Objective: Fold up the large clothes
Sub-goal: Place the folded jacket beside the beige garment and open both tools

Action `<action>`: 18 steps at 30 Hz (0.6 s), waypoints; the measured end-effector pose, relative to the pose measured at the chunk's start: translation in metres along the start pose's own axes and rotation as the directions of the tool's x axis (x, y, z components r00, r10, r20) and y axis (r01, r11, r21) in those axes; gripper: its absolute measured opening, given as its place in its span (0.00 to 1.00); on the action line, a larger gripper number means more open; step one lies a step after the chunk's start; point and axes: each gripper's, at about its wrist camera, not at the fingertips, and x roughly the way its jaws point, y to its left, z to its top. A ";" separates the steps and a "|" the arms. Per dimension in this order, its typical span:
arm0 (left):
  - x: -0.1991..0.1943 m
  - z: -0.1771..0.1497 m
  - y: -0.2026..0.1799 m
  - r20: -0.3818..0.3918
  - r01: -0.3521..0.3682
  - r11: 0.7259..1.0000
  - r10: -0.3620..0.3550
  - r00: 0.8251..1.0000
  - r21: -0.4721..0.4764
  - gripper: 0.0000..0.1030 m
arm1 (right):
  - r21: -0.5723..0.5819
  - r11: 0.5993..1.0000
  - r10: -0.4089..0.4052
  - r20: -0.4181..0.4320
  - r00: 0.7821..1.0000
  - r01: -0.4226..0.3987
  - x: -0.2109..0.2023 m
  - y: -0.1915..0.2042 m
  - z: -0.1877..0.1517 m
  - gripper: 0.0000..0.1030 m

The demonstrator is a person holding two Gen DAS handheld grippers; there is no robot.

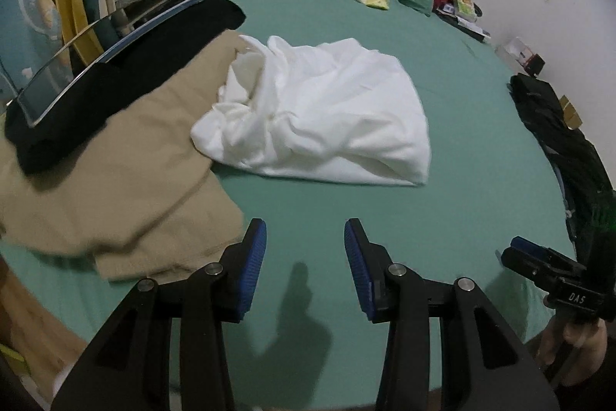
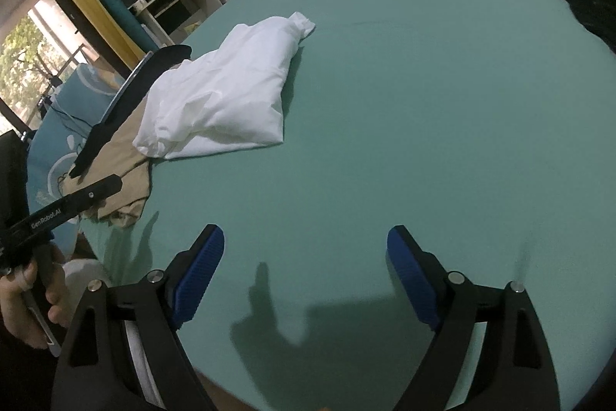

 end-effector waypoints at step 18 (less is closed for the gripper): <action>-0.104 -0.032 -0.102 0.167 0.002 0.996 -0.017 0.986 0.092 0.44 | 0.049 0.990 -0.140 0.142 0.980 0.134 -0.133 -0.051 -0.036 0.84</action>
